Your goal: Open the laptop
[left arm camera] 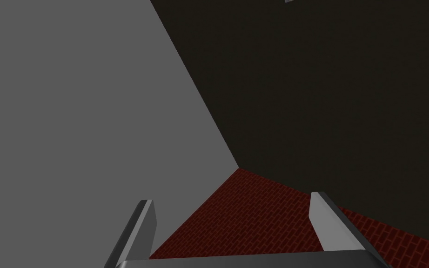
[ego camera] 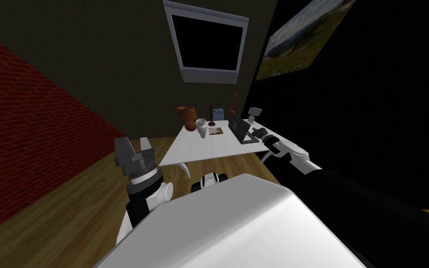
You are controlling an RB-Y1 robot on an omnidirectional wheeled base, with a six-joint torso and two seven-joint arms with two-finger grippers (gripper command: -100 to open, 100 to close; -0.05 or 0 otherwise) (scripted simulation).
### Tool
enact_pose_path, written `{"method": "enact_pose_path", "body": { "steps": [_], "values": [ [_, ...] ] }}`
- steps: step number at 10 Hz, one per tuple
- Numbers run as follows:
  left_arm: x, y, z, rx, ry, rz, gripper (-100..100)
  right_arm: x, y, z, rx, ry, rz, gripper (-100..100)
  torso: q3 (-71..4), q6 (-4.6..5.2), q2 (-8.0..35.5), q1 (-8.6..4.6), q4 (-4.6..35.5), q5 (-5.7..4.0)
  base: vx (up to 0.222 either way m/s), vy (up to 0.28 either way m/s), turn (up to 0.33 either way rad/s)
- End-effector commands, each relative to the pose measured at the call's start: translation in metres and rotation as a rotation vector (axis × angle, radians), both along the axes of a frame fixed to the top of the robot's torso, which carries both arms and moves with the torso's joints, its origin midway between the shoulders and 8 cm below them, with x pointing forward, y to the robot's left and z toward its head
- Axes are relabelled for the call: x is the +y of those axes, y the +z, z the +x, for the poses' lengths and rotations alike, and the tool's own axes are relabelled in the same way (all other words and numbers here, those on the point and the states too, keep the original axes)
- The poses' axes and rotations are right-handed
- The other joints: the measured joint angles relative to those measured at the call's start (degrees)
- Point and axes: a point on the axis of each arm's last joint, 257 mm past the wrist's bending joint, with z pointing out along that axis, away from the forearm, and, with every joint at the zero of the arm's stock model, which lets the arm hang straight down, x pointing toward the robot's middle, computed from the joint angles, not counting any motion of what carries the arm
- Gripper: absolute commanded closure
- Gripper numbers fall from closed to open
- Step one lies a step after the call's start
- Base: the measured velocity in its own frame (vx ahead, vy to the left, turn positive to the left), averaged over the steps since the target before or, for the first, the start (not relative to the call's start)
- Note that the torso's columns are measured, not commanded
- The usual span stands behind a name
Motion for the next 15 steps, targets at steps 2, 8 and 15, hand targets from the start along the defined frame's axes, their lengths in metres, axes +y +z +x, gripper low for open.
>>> {"method": "enact_pose_path", "body": {
  "steps": [2, 8, 15],
  "values": [
    [0.0, 0.0, 0.0, 0.0, 0.0, 0.0, 0, -0.01, -0.002, 0.004, -0.019, -0.008, 0.144, 100, 0.01, 0.0, 0.03, -0.03, 0.01, -0.01, -0.038, -0.076, 0.029],
    [0.0, 0.0, 0.0, 0.0, 0.0, 0.0, 0, -0.009, 0.023, 0.001, 0.017, -0.006, -0.118, -100, -0.01, -0.11, 0.01, 0.14, 0.02, 0.07, 0.033, 0.088, -0.017],
    [0.0, 0.0, 0.0, 0.0, 0.0, 0.0, 0, -0.017, 0.021, 0.003, 0.001, -0.021, -0.038, 100, 0.09, 0.0, 0.14, -0.33, 0.04, -0.1, -0.002, 0.009, 0.011]
  ]
}}
